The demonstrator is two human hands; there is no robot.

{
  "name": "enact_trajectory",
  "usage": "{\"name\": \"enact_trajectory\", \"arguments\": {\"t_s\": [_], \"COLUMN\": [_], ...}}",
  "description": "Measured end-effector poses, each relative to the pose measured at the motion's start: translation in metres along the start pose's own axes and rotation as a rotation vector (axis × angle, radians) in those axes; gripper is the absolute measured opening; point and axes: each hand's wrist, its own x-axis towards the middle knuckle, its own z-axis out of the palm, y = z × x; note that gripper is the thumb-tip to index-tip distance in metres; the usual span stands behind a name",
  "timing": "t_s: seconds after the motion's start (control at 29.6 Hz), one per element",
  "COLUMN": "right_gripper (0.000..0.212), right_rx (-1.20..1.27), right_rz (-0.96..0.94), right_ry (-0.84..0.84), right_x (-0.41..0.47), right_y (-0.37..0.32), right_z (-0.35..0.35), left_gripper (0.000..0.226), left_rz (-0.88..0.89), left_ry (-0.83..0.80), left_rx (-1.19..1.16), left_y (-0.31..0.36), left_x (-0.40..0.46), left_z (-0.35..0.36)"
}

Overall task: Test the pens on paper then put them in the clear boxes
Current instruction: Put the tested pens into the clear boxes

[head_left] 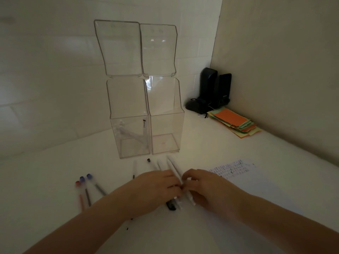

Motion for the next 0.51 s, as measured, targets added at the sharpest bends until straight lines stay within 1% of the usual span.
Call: {"name": "enact_trajectory", "arguments": {"t_s": [0.1,0.14,0.2,0.24,0.3,0.34,0.37,0.41,0.44,0.51], "right_gripper": [0.028,0.032,0.041,0.04,0.037,0.034,0.028,0.022,0.016,0.011], "right_rx": [-0.035,-0.061,-0.134,-0.169,-0.211,-0.286,-0.339,-0.426,-0.485,-0.529], "right_rz": [-0.011,-0.028,-0.061,-0.068,-0.087,-0.149,-0.187,-0.259,-0.285,-0.36], "right_ry": [0.033,0.03,-0.018,-0.031,-0.048,-0.043,-0.058,-0.076,-0.081,-0.087], "right_x": [0.0,0.0,0.001,0.002,0.002,0.004,0.004,0.003,0.002,0.005], "right_y": [0.002,0.005,0.006,0.005,0.003,0.002,0.0,0.001,0.007,0.011], "right_z": [0.005,0.005,0.003,0.0,0.001,-0.002,-0.007,-0.006,-0.005,-0.01], "left_gripper": [0.028,0.029,0.03,0.026,0.014,0.011,0.011,0.016,0.02,0.018], "left_rz": [0.023,0.027,0.045,0.057,0.111,0.135,0.146,0.15,0.148,0.11], "left_ry": [-0.079,-0.096,-0.114,-0.127,-0.132,-0.122,-0.102,-0.077,-0.053,0.003], "left_rx": [-0.036,-0.035,0.012,0.044,0.105,0.13,0.154,0.175,0.192,0.172], "left_y": [-0.002,-0.002,-0.002,-0.002,-0.002,-0.001,0.0,0.001,0.003,0.005], "left_x": [0.002,0.003,0.004,0.005,0.007,0.008,0.007,0.007,0.006,0.003], "left_z": [0.003,0.001,-0.005,-0.007,-0.007,-0.005,-0.004,-0.003,-0.002,-0.005]}}
